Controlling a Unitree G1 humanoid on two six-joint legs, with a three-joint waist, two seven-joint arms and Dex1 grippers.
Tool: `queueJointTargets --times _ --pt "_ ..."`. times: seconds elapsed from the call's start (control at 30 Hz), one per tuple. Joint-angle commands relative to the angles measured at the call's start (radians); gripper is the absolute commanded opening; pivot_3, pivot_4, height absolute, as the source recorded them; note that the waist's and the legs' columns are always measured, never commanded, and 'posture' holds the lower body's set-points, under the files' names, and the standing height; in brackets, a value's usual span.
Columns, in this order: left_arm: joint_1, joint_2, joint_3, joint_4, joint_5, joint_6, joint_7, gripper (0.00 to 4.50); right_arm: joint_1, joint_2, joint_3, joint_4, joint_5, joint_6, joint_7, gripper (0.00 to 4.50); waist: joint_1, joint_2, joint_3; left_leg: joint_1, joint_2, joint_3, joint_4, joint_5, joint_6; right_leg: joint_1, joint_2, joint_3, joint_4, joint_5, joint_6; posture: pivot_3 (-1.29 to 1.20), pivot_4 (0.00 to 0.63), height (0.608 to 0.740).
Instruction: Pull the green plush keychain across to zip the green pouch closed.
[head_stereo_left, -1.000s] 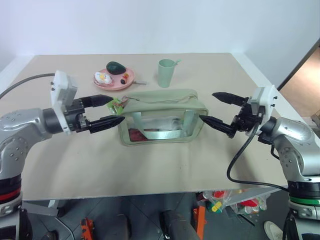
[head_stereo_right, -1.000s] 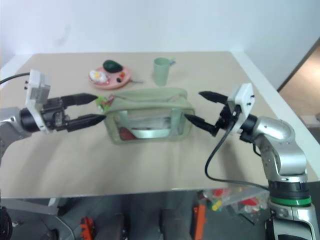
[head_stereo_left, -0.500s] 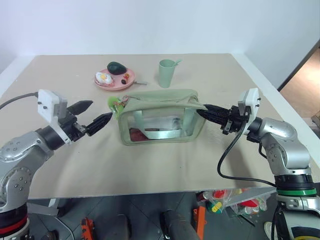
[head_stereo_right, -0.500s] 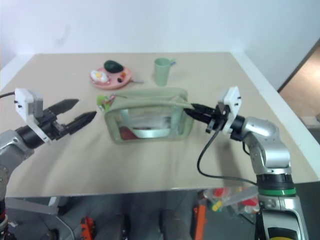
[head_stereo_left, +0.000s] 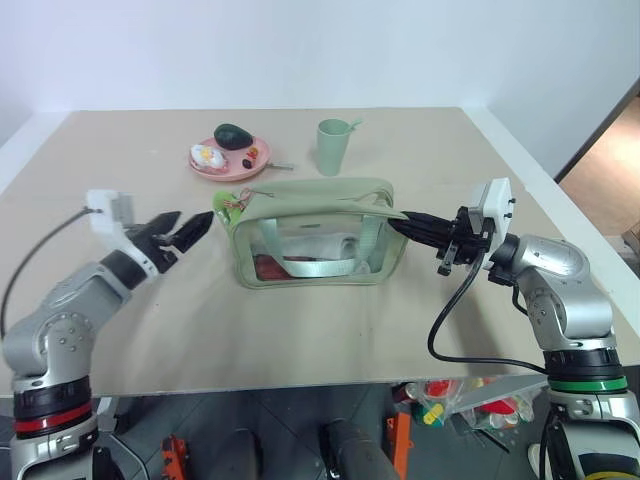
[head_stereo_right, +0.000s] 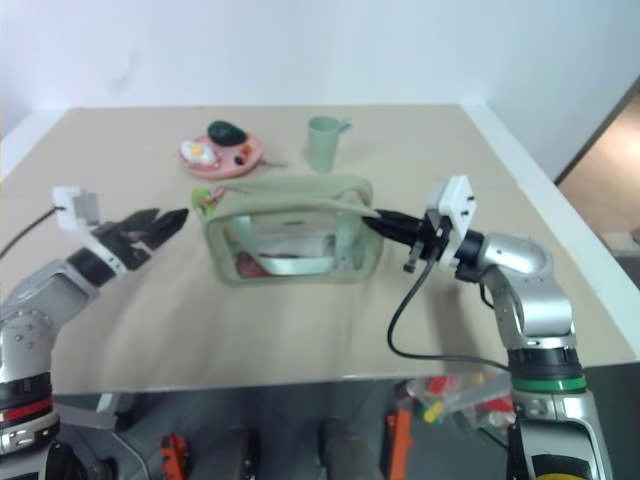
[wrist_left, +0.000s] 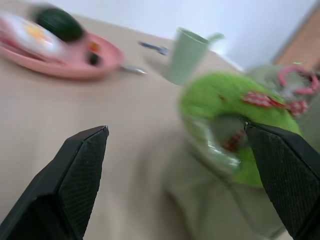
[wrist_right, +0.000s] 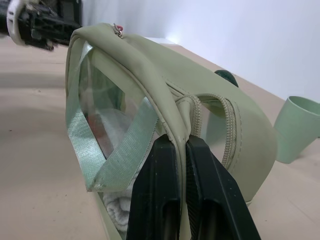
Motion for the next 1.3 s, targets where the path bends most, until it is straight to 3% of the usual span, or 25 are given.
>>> queueJointTargets --times 0.03,0.17,0.2,0.37,0.63,0.8,0.93,1.3 --pt "-0.052 0.0 -0.022 0.077 0.021 -0.036 -0.051 4.5 0.006 -0.008 -0.02 -0.06 0.008 0.001 -0.014 0.02 -0.002 0.0 0.0 0.0 0.0 0.0 0.0 0.0 0.0 0.0 0.0 0.0 0.0 0.0 0.0 0.0 0.15 0.74" --pt "-0.115 -0.026 -0.03 0.172 0.033 -0.073 -0.082 4.5 0.017 -0.012 -0.025 -0.077 0.01 0.006 -0.028 0.02 -0.002 0.0 0.0 0.0 0.0 0.0 -0.001 0.0 0.0 0.0 0.0 0.0 0.0 0.0 0.0 0.0 0.15 0.74" --pt "-0.129 -0.033 -0.028 0.192 0.03 -0.077 -0.091 4.26 0.019 -0.012 -0.026 -0.08 0.011 0.007 -0.031 0.0 -0.002 0.0 0.0 0.0 0.0 0.0 0.0 0.0 0.0 0.0 0.0 0.0 0.0 0.0 0.0 0.0 0.15 0.74" --pt "-0.158 -0.049 -0.044 0.231 0.048 -0.111 -0.128 2.7 0.036 -0.016 -0.028 -0.097 0.009 0.007 -0.04 0.0 -0.002 0.0 0.0 -0.001 0.0 0.0 -0.001 0.0 0.0 0.0 0.0 0.0 0.0 0.0 0.0 0.0 0.15 0.74" --pt "-0.123 -0.011 0.017 0.111 -0.043 -0.046 -0.13 0.01 0.06 -0.029 -0.04 -0.114 0.012 0.01 -0.046 0.0 -0.002 0.0 0.0 -0.001 0.0 0.0 -0.001 0.0 0.0 0.0 0.0 0.0 0.0 0.0 0.0 0.0 0.15 0.74" --pt "-0.141 0.024 0.066 0.026 -0.131 0.02 -0.087 0.01 0.068 -0.035 -0.046 -0.114 0.012 0.012 -0.047 0.0 -0.001 0.0 0.0 -0.001 0.0 -0.001 -0.001 0.0 0.0 0.0 0.0 0.0 0.0 0.0 0.0 0.0 0.15 0.74" --pt "-0.243 0.049 0.065 -0.029 -0.207 0.07 -0.048 0.01 0.071 -0.041 -0.047 -0.107 0.01 0.011 -0.042 0.0 0.003 -0.001 0.0 -0.001 0.0 -0.001 0.0 0.0 0.0 0.0 0.0 0.0 0.0 0.0 0.0 0.0 0.15 0.74" --pt "-0.447 -0.037 -0.256 -0.014 -0.021 0.045 -0.074 0.01 0.084 -0.044 -0.053 -0.1 0.003 -0.001 -0.035 0.0 0.004 -0.001 0.0 -0.002 -0.002 -0.001 0.002 0.0 0.0 0.001 -0.001 0.0 -0.001 0.0 0.002 0.0 0.15 0.74"
